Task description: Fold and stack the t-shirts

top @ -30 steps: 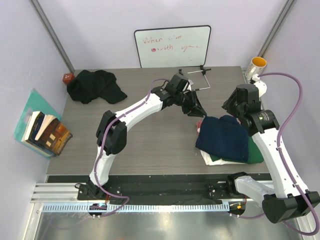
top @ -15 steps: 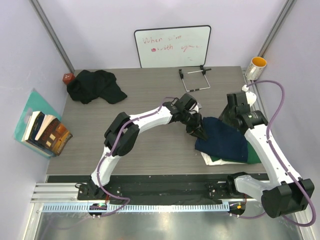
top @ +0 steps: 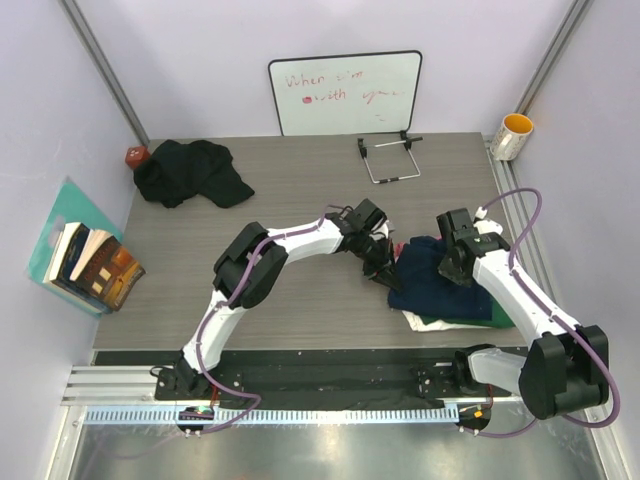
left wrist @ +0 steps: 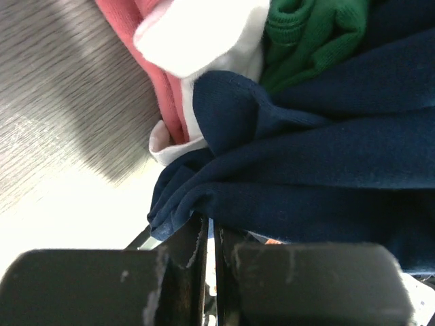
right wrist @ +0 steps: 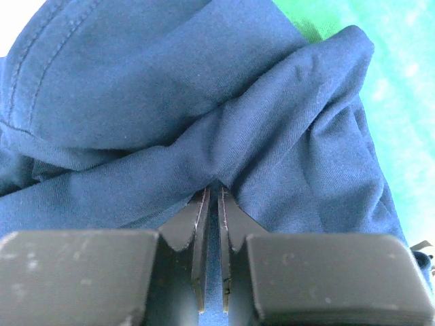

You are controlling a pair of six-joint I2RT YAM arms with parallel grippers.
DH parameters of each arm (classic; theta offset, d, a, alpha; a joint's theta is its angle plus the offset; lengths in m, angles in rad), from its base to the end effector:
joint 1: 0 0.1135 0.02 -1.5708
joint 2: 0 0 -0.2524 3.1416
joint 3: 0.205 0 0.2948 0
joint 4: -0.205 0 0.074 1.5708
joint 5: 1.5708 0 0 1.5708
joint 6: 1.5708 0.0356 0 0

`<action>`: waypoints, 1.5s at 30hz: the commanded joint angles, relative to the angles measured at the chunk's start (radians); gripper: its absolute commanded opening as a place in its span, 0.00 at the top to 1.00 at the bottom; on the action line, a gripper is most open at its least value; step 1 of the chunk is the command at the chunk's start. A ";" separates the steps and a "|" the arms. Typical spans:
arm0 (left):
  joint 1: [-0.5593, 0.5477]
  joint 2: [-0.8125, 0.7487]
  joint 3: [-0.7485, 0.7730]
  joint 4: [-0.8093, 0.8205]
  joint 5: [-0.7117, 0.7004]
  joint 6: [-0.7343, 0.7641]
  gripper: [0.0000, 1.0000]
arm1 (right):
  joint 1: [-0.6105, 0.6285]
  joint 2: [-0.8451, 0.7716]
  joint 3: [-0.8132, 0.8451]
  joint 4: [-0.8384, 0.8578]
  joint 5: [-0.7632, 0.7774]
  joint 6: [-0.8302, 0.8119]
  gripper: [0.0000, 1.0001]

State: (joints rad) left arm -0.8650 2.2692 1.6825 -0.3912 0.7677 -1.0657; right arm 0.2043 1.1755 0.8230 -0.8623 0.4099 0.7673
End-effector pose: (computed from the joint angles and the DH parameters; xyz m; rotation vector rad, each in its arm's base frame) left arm 0.3130 -0.4054 0.1144 -0.0578 -2.5803 1.2322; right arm 0.2492 0.0371 0.2031 0.8244 2.4972 -0.2623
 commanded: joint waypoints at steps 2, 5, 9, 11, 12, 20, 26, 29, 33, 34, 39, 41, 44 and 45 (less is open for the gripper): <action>0.017 -0.019 -0.017 0.017 0.053 0.036 0.95 | -0.011 0.004 -0.031 -0.032 0.055 0.075 0.85; 0.026 -0.020 -0.036 0.017 0.062 0.047 0.95 | -0.013 -0.010 -0.018 -0.034 0.066 0.069 0.82; 0.078 -0.048 -0.063 -0.024 0.050 0.091 0.89 | -0.013 -0.043 0.053 -0.018 0.078 -0.002 0.70; 0.115 -0.095 -0.096 -0.063 0.010 0.111 0.77 | -0.014 -0.066 0.109 0.024 0.069 -0.080 0.62; 0.160 -0.112 -0.110 -0.073 -0.004 0.128 0.74 | -0.013 -0.083 0.164 0.038 0.060 -0.112 0.58; 0.386 -0.287 -0.100 -0.343 -0.218 0.317 0.65 | -0.013 0.036 0.468 0.121 -0.124 -0.260 0.51; 0.458 -0.361 -0.023 -0.544 -0.439 0.440 0.65 | -0.009 0.119 0.464 0.279 -0.396 -0.183 0.50; 0.487 -0.408 -0.055 -0.555 -0.478 0.441 0.65 | 0.009 0.180 0.487 0.296 -0.497 -0.200 0.50; 0.529 -0.462 -0.121 -0.531 -0.493 0.423 0.65 | 0.030 0.303 0.548 0.293 -0.578 -0.241 0.49; 0.538 -0.471 -0.127 -0.531 -0.505 0.420 0.65 | 0.033 0.317 0.554 0.292 -0.591 -0.244 0.49; 0.598 -0.523 -0.158 -0.529 -0.510 0.427 0.65 | 0.063 0.413 0.610 0.313 -0.599 -0.241 0.49; 0.615 -0.539 -0.165 -0.517 -0.518 0.429 0.64 | 0.072 0.438 0.636 0.315 -0.609 -0.238 0.49; 0.633 -0.537 -0.158 -0.506 -0.499 0.429 0.62 | 0.084 0.477 0.682 0.315 -0.609 -0.230 0.49; 0.636 -0.531 -0.150 -0.506 -0.493 0.429 0.62 | 0.086 0.483 0.688 0.313 -0.606 -0.227 0.48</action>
State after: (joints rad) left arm -0.2432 1.7809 1.5124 -0.9104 0.2710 -0.6559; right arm 0.2764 1.6436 1.4319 -0.5907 -0.1715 0.5423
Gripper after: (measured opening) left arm 0.373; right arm 0.510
